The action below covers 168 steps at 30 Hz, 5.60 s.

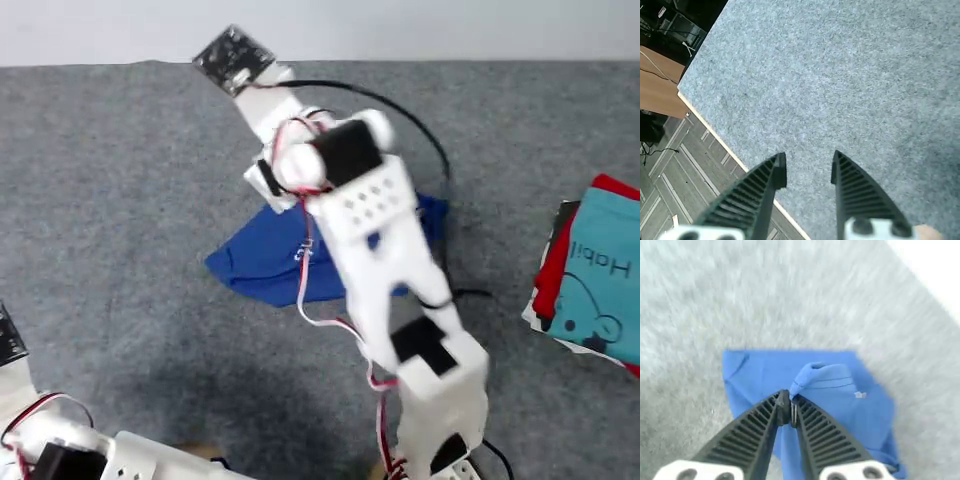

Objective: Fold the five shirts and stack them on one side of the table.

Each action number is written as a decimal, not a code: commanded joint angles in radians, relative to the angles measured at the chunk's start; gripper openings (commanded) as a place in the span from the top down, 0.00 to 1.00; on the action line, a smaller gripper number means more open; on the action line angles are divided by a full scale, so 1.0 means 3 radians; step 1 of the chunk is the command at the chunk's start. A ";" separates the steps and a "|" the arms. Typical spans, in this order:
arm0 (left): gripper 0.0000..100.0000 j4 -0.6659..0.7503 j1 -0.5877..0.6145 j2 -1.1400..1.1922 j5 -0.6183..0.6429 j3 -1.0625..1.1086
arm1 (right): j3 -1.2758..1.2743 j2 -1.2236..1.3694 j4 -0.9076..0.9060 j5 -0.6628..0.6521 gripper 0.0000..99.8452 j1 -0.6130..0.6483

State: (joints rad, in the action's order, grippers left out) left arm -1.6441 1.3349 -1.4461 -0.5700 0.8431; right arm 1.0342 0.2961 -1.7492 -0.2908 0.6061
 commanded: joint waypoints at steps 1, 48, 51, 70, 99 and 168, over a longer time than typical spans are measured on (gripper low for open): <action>0.84 0.0066 -0.0005 0.0005 -0.0026 -0.0013 | 0.0194 -0.0586 0.0151 -0.0056 0.99 -0.0033; 0.87 0.0087 -0.1514 0.0302 0.0159 -0.0463 | 0.0169 -0.2048 0.0903 -0.1514 0.99 -0.0795; 0.87 0.0087 -0.2046 0.0895 0.0317 -0.0713 | 0.0169 -0.2043 0.0892 -0.1514 0.99 -0.0795; 0.78 0.0378 -0.4649 0.4071 0.0332 -0.2596 | 0.0169 -0.2028 0.0892 -0.1780 0.99 -0.0432; 0.78 0.0322 -0.5575 0.4271 0.1406 -0.2488 | 0.0174 -0.1854 0.1112 -0.1790 0.99 -0.0453; 1.00 0.0532 -0.4813 0.4342 0.1386 -0.4007 | 0.0174 -0.1793 0.1102 -0.1504 0.99 -0.0846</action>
State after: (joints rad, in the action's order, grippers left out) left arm -1.4078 -0.1412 -0.0698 -0.1542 -0.1603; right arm 1.0556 -0.2470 -1.4392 -0.7940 0.4020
